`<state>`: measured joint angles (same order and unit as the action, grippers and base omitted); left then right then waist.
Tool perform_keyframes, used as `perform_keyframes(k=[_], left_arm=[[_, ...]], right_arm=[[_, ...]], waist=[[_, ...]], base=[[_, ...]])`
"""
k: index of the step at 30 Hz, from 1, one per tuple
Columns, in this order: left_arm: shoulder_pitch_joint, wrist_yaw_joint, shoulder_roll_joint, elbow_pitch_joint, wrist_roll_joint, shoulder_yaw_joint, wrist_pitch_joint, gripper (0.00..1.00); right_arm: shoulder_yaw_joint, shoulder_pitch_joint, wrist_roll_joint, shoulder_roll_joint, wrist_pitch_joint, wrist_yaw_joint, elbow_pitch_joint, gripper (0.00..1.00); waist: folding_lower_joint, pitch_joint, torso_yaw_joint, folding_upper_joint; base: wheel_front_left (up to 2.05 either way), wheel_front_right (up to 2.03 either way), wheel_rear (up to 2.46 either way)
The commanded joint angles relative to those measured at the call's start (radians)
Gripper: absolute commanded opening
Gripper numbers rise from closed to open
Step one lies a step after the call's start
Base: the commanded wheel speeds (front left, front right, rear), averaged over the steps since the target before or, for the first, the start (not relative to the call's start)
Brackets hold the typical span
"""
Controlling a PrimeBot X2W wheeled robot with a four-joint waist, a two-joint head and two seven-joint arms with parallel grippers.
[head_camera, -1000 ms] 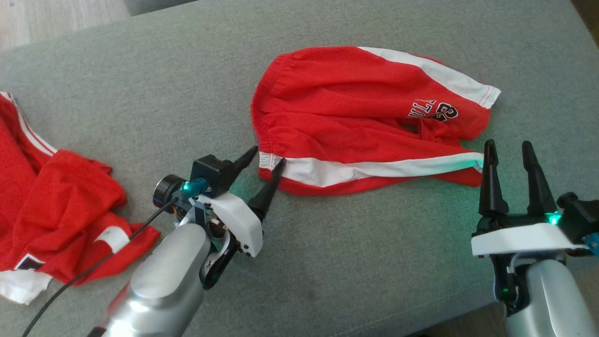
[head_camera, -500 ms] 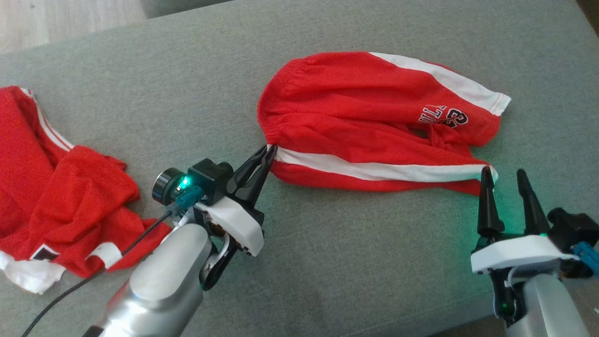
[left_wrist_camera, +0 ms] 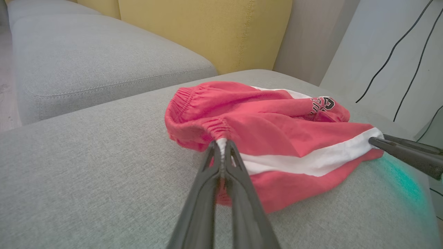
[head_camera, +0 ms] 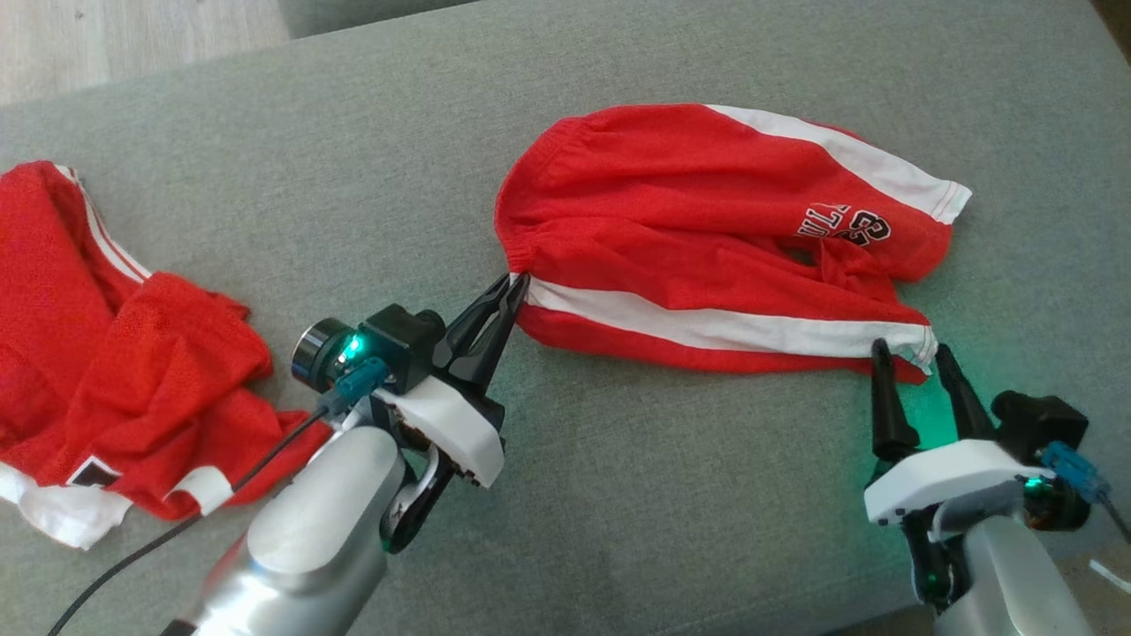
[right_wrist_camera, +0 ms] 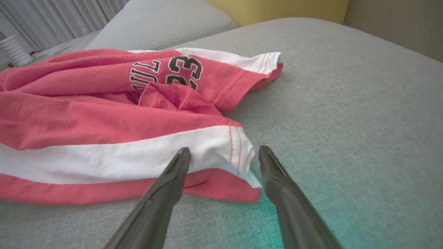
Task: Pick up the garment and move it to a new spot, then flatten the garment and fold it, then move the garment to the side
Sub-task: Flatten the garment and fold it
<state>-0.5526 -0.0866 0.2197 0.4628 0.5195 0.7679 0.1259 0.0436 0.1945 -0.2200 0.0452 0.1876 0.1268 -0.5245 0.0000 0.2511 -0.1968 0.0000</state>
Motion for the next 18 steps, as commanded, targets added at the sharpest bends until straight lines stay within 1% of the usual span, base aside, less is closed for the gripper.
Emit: perform_keyframes(k=[1,2,3,5,11,18], left_arm=[[-0.021,0.007,0.025,-0.033,0.0,-0.029,0.006,0.0],[-0.021,0.007,0.027,-0.035,0.0,-0.029,0.006,0.0],[-0.021,0.007,0.027,-0.035,0.0,-0.029,0.006,0.0],[-0.021,0.009,0.029,-0.037,0.002,-0.028,0.005,0.0],[-0.019,0.013,0.036,-0.038,0.008,-0.028,0.001,0.0],[-0.004,0.03,0.051,-0.031,0.016,-0.033,0.001,0.0]], right_arm=[[-0.029,0.023,-0.008,0.005,0.004,0.004,0.019,0.97],[-0.034,0.025,-0.013,0.005,0.005,0.004,0.017,0.71],[-0.034,0.025,-0.013,0.005,0.005,0.004,0.017,0.71],[-0.042,0.027,-0.02,0.005,0.009,0.004,0.013,0.0],[-0.046,0.031,-0.015,0.005,0.037,0.004,0.025,0.0],[-0.043,0.014,-0.008,0.005,0.061,0.004,0.123,0.0]], waist=[[0.0,0.001,-0.002,0.0],[0.0,0.001,-0.003,0.0],[0.0,0.001,-0.003,0.0],[0.0,0.001,-0.004,0.0],[0.0,-0.005,-0.004,0.0],[0.0,-0.038,-0.008,0.0]], base=[[0.0,0.0,0.0],[0.0,0.0,0.0],[0.0,0.0,0.0],[0.0,0.0,0.0],[0.0,0.0,0.0],[0.0,0.0,0.0]])
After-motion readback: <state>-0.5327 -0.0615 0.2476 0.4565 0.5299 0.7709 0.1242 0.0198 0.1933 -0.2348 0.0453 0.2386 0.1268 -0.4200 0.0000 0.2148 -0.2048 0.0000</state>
